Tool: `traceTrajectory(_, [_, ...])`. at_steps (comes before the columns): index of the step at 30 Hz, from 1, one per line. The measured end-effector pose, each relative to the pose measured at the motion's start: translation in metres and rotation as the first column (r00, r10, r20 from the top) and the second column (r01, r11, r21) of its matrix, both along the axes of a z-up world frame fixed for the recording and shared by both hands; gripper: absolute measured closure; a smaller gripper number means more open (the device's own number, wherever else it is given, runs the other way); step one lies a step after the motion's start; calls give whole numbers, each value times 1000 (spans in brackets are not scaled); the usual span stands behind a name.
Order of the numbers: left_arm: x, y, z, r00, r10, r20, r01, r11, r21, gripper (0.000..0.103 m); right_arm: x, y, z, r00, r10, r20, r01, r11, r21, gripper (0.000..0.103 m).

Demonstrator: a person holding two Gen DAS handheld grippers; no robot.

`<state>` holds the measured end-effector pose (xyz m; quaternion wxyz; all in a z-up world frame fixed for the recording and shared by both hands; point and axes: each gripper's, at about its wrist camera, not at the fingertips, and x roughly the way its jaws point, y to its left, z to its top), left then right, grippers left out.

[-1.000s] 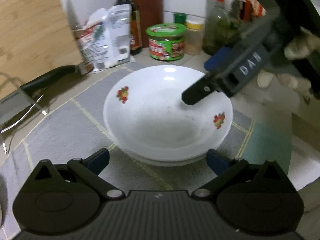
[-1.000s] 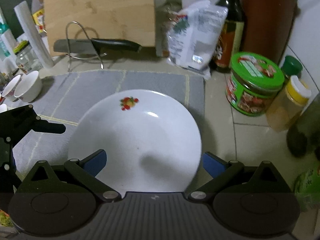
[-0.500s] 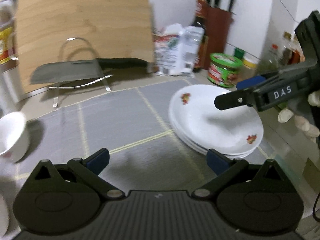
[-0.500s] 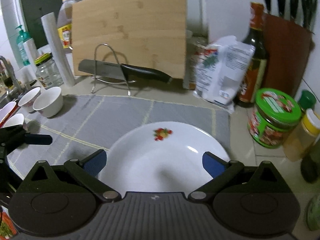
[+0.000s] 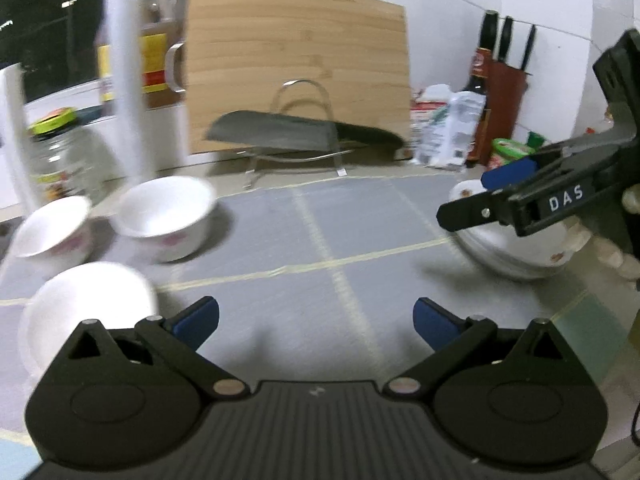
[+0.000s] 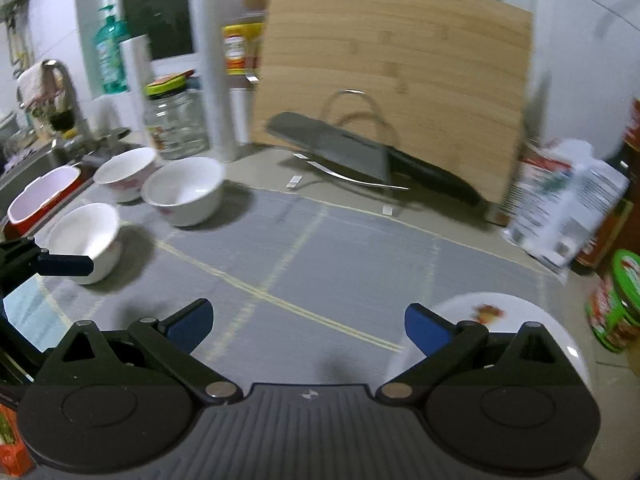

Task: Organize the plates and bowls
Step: 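Move the left gripper toward the white bowl on the mat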

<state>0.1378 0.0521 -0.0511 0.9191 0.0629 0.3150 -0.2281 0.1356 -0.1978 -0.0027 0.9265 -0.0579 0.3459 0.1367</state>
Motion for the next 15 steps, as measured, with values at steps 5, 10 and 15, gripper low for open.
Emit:
traceTrajectory(5, [-11,48,-3,999,44,22,-44,999,16,1,1,56,-2,998,60,-4,-60,998,-1,0])
traceTrajectory(10, [-16,86,-9,995,95,35,-97,995,34,1,2,99,-6,994,111,-3,-111,994,22,0])
traceTrajectory(15, [-14,118,-10,991,127,39,-129,991,42,1,3,129,-12,984,179,3,-179,984,23,0])
